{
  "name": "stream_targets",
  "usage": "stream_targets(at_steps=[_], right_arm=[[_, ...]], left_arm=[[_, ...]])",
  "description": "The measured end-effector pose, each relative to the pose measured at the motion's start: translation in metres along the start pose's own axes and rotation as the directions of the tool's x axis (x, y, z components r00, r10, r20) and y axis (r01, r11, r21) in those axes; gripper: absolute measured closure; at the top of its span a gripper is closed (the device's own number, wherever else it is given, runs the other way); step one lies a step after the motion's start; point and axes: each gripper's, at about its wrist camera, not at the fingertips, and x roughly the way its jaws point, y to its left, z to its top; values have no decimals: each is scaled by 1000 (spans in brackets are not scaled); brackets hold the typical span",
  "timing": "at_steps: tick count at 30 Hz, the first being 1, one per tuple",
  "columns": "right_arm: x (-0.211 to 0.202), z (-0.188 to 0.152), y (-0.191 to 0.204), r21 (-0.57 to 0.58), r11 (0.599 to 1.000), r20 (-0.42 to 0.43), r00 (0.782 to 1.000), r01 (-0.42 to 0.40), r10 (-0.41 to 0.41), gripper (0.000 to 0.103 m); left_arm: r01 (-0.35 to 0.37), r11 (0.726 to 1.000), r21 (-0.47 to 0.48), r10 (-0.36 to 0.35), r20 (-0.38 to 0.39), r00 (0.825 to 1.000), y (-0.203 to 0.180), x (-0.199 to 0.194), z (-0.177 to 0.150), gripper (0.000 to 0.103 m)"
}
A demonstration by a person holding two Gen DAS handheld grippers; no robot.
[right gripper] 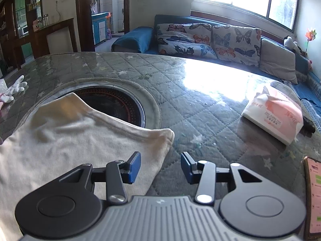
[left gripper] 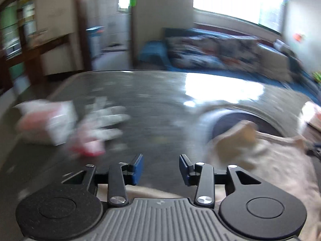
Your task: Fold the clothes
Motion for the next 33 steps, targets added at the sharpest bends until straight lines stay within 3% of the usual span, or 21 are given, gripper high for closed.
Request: stream_targets(at_steps=[5,9,11,12,13,16,18,21,24,27,29,31,33], right_arm=[[10,5,-1,6,1000,-7,1000,-6,6,59],[15,6,-4,-5,1000,-11,1000,-8,8,60],[19,6,-5,-6,1000,-16,1000,-19,19,62],[20,6,-5,-7,1000,-18,1000,-22,22,65],[21,6,-5,-6,1000,-19,1000,-23,23,67],[21,5,-6,-5,1000,-13,1000,-24,24,69],[22,6,-6,-8,1000,-11,1000,-24,24,69],[22,6,-6,-12,1000,-12,1000,-22,22,69],[25,6,-9,-4,1000,-19,1000,-23,23,69],[27,6,-9,-2,1000,-20,999,-25,25,69],[28,6,-9,-6,1000,-19,999,-25,25,68],[28,7,-9,-10,1000,-18,1000,-26,26,68],[28,7,-9,-9,1000,-17,1000,-25,25,68]], left_arm=[[47,996,72,-42,-70,997,-42,55,16,62],[71,989,128,-60,-85,995,-62,76,19,60],[97,986,133,-85,-88,992,-67,83,19,67],[115,985,131,-104,-86,991,-68,85,19,84],[122,984,126,-112,-78,991,-69,85,19,91],[180,972,153,-175,-48,983,-75,74,14,95],[247,952,183,-243,-46,969,-81,62,8,95],[347,902,258,-344,-56,937,-93,41,-8,95],[462,827,320,-461,-82,883,-101,25,-16,93],[542,787,293,-550,-62,833,-93,13,-10,90],[523,807,273,-537,-30,843,-88,15,-4,83],[497,830,252,-514,2,858,-83,18,2,64],[492,835,247,-502,-27,865,-86,27,-1,63]])
